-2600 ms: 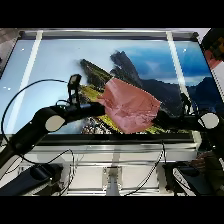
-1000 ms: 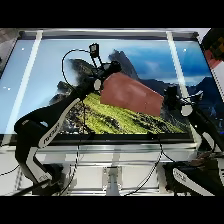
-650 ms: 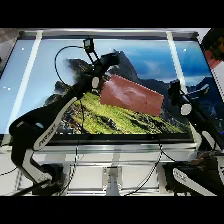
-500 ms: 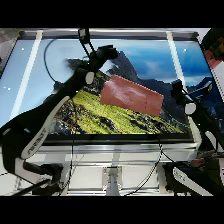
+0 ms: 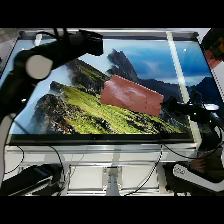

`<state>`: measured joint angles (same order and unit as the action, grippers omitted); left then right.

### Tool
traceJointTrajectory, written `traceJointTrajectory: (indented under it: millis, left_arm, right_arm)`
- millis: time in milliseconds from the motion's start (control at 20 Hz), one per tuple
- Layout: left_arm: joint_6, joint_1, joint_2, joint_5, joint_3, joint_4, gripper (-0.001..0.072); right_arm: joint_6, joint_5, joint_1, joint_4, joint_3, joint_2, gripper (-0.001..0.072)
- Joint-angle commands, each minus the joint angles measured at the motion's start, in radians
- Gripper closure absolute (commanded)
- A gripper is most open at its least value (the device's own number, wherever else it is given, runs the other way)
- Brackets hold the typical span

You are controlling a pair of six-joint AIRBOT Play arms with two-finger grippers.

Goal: Fold the clothes and pants, and hang the long-sleeved shirts on hangers.

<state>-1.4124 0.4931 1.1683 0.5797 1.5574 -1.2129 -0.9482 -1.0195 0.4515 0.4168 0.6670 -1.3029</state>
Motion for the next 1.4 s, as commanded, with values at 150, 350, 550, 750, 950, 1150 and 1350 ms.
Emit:
traceJointTrajectory:
  millis: [150, 350, 550, 750, 950, 1150, 1350]
  left_arm:
    - [0.074, 0.006, -0.153, 0.07, 0.0, 0.1, 0.0189]
    - [0.074, 0.006, -0.153, 0.081, 0.0, 0.101, 0.019]
    - [0.074, 0.006, -0.153, 0.081, 0.0, 0.1, 0.019]
    - [0.074, 0.006, -0.153, 0.081, 0.0, 0.1, 0.019]
    - [0.074, 0.006, -0.153, 0.082, 0.0, 0.1, 0.0191]
    - [0.074, 0.006, -0.153, 0.095, 0.0, 0.1, 0.0191]
    - [0.074, 0.006, -0.153, 0.1, 0.0, 0.1, 0.0191]
  right_arm:
    - [0.164, -0.163, 0.065, -0.216, 0.0, -0.174, 0.0037]
    - [0.145, -0.133, 0.066, -0.206, 0.007, -0.174, 0.0031]
    - [0.078, -0.166, 0.066, -0.141, 0.123, -0.174, 0.0031]
    - [-0.126, -0.143, 0.065, 0.161, 0.27, -0.175, 0.0031]
    - [-0.192, -0.171, 0.066, 0.235, 0.291, -0.182, 0.0032]
    - [-0.192, -0.185, 0.066, 0.235, 0.291, -0.222, 0.0032]
    - [-0.191, -0.224, 0.065, 0.235, 0.291, -0.27, 0.0032]
